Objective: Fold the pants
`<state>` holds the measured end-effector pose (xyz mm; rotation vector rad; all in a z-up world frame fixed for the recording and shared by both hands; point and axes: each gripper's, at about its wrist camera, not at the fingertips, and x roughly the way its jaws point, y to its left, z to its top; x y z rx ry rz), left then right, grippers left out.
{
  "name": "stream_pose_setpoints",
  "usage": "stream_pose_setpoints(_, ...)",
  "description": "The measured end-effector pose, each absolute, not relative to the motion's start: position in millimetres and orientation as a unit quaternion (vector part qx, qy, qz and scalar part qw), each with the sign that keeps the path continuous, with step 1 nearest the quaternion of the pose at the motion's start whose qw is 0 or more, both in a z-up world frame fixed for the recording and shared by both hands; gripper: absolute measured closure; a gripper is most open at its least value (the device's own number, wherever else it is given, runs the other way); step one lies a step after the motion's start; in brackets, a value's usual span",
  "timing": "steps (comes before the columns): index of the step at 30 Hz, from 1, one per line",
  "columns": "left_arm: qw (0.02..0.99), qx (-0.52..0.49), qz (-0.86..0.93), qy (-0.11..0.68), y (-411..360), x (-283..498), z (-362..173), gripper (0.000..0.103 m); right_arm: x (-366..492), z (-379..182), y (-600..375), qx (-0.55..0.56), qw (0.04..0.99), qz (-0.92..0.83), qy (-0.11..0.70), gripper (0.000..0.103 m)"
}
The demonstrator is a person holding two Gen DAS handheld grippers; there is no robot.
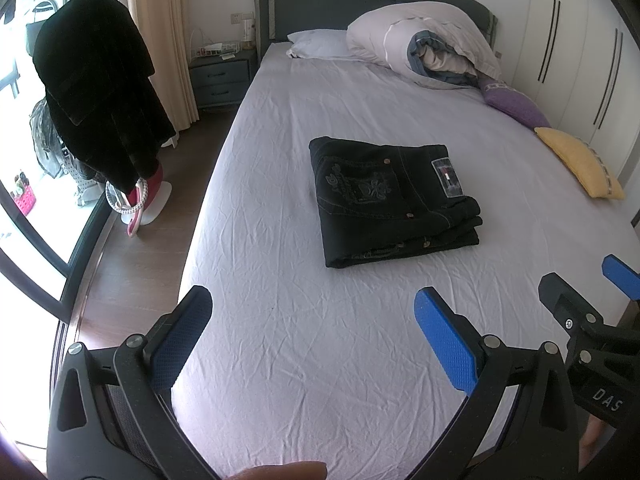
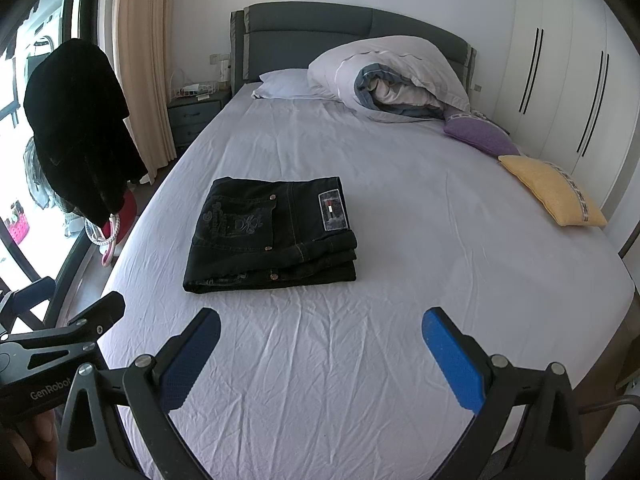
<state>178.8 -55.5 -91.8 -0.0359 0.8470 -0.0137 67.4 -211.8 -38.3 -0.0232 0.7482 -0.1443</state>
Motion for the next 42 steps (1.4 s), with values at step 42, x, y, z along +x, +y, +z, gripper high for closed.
stream_pose_setpoints(42,0.907,-0.018,-0.012,0.421,-53.9,177.9,-96.5,0.000,65.4,-39.2,-211.2,-0.012,0.928,-0.068,0.367,0.000)
